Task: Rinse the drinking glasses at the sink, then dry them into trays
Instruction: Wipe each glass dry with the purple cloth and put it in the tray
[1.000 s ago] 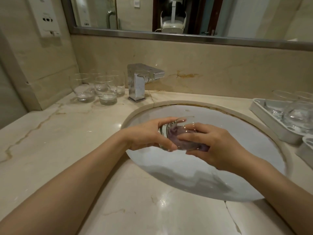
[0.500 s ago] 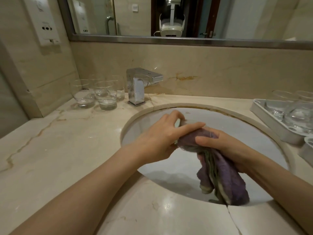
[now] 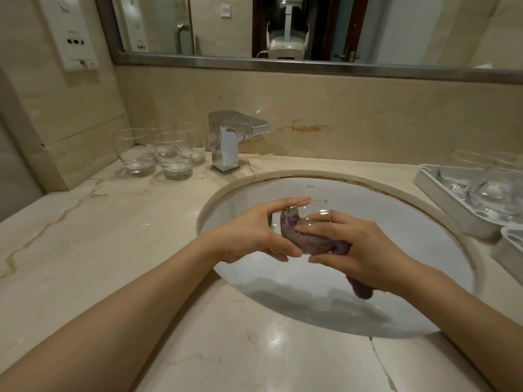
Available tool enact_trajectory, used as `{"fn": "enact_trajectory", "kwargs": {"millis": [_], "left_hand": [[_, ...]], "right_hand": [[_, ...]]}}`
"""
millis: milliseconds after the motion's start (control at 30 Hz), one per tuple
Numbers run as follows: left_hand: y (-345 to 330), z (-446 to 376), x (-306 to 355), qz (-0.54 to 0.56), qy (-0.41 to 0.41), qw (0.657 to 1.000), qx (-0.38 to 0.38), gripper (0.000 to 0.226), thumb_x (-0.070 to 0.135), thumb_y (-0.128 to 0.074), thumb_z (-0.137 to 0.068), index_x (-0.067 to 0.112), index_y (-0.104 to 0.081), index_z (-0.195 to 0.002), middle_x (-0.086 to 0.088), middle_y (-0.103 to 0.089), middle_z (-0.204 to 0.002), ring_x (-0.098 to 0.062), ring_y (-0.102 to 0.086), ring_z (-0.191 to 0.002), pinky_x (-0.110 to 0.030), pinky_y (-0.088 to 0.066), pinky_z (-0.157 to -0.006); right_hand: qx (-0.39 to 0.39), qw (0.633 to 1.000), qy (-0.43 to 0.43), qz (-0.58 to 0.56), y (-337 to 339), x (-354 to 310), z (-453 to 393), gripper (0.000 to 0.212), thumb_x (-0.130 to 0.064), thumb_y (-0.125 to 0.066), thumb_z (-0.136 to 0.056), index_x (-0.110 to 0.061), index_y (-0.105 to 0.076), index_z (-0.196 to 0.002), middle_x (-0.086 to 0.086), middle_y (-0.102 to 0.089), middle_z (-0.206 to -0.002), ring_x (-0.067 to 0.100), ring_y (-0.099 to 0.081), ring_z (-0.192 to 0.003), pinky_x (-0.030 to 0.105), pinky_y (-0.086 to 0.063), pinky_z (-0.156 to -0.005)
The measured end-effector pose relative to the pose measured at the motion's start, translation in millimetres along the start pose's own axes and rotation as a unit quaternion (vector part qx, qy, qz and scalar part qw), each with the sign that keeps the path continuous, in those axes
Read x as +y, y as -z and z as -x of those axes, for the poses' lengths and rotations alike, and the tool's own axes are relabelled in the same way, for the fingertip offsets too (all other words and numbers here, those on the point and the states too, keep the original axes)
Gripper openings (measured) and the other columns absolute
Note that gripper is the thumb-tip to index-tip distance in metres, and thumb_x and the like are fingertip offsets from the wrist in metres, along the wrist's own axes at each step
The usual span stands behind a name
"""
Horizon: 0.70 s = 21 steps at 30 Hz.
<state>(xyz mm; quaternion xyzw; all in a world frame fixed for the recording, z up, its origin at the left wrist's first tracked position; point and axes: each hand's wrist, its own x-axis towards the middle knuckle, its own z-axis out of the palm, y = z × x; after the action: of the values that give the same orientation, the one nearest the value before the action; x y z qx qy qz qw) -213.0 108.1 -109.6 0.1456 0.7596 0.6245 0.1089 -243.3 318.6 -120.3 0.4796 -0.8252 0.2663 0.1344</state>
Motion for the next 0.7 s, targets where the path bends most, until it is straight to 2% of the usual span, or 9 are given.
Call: {"fn": "enact_trajectory", "kwargs": {"millis": [100,167,267,333,367,433,533,633,700], "left_hand": [[-5.5,-0.8,-7.0,-0.127,-0.048,0.990,0.039,0.087,0.001,-0.081,-0.071,0.041,-0.044,-0.138,0.003,-0.050,-0.130,-0.024,-0.065,-0.101,-0.032,-0.057,-0.082],[-7.3,1.1,-10.5,-0.256,-0.105,0.959,0.056,0.088,0.007,-0.081,-0.072,0.046,-0.037,-0.137,0.001,-0.045,-0.121,-0.014,-0.054,-0.109,-0.023,-0.049,-0.093],[-5.9,-0.6,-12.5,-0.446,-0.253,0.855,0.079,0.085,0.006,-0.077,-0.076,0.042,-0.035,-0.140,-0.008,-0.043,-0.121,-0.025,-0.050,-0.110,-0.032,-0.049,-0.090],[-2.8,-3.5,-13.0,-0.487,-0.311,0.810,0.102,0.083,0.004,-0.077,-0.076,0.036,-0.034,-0.140,-0.014,-0.045,-0.123,-0.031,-0.052,-0.110,-0.037,-0.050,-0.088],[-2.3,-3.9,-12.6,-0.470,-0.310,0.819,0.109,0.082,0.004,-0.077,-0.075,0.037,-0.036,-0.138,-0.011,-0.045,-0.124,-0.028,-0.051,-0.112,-0.036,-0.050,-0.089],[-3.6,-1.7,-9.4,-0.371,-0.247,0.889,0.106,0.083,0.002,-0.079,-0.072,0.045,-0.043,-0.133,0.001,-0.042,-0.124,-0.015,-0.047,-0.117,-0.027,-0.047,-0.094],[-3.5,1.1,-6.0,-0.176,-0.110,0.977,0.047,0.088,-0.003,-0.081,-0.068,0.041,-0.044,-0.135,0.015,-0.047,-0.126,-0.001,-0.055,-0.111,-0.017,-0.050,-0.087],[1.7,2.4,-3.4,-0.025,-0.040,0.999,0.004,0.084,-0.015,-0.075,-0.069,0.036,-0.052,-0.131,0.013,-0.054,-0.127,-0.008,-0.063,-0.107,-0.025,-0.055,-0.082],[1.9,2.9,-1.1,0.001,-0.046,0.999,0.001,0.084,-0.019,-0.072,-0.069,0.037,-0.053,-0.128,0.012,-0.054,-0.128,-0.009,-0.064,-0.107,-0.026,-0.055,-0.083]], "right_hand": [[-0.019,0.975,-0.135,-0.177,0.3,-4.7,-1.5,0.043,-0.015,-0.081,-0.074,-0.044,-0.064,-0.101,-0.025,-0.067,-0.095,-0.002,-0.063,-0.090,0.013,-0.048,-0.079],[-0.051,0.926,-0.214,-0.307,2.6,-9.3,-3.7,0.033,-0.013,-0.079,-0.076,-0.038,-0.068,-0.095,-0.016,-0.071,-0.083,0.004,-0.065,-0.073,0.015,-0.051,-0.068],[-0.075,0.827,-0.274,-0.486,10.5,-14.5,-6.0,0.025,-0.020,-0.073,-0.074,-0.024,-0.072,-0.099,0.001,-0.071,-0.080,0.011,-0.062,-0.062,0.021,-0.052,-0.058],[-0.073,0.802,-0.274,-0.526,15.1,-16.6,-7.7,0.030,-0.021,-0.070,-0.073,-0.018,-0.069,-0.103,0.003,-0.069,-0.078,0.012,-0.061,-0.060,0.022,-0.052,-0.054],[-0.069,0.810,-0.271,-0.515,15.4,-16.9,-8.1,0.028,-0.020,-0.073,-0.074,-0.018,-0.069,-0.102,0.002,-0.069,-0.075,0.012,-0.060,-0.059,0.022,-0.051,-0.054],[-0.047,0.855,-0.253,-0.449,12.5,-17.7,-7.5,0.024,-0.015,-0.077,-0.077,-0.023,-0.069,-0.099,-0.005,-0.070,-0.072,0.010,-0.062,-0.062,0.020,-0.050,-0.057],[-0.015,0.980,-0.125,-0.156,6.6,-11.6,-3.8,0.041,-0.016,-0.079,-0.076,-0.043,-0.063,-0.102,-0.022,-0.067,-0.093,-0.001,-0.063,-0.087,0.015,-0.047,-0.075],[-0.009,1.000,-0.024,-0.006,0.1,-7.2,0.1,0.041,-0.028,-0.076,-0.075,-0.035,-0.066,-0.115,-0.021,-0.061,-0.111,0.003,-0.061,-0.095,0.027,-0.053,-0.080],[-0.002,0.999,0.007,0.048,-0.5,-4.8,-0.1,0.047,-0.031,-0.072,-0.073,-0.029,-0.066,-0.120,-0.013,-0.062,-0.117,0.010,-0.064,-0.096,0.032,-0.056,-0.076]]}}
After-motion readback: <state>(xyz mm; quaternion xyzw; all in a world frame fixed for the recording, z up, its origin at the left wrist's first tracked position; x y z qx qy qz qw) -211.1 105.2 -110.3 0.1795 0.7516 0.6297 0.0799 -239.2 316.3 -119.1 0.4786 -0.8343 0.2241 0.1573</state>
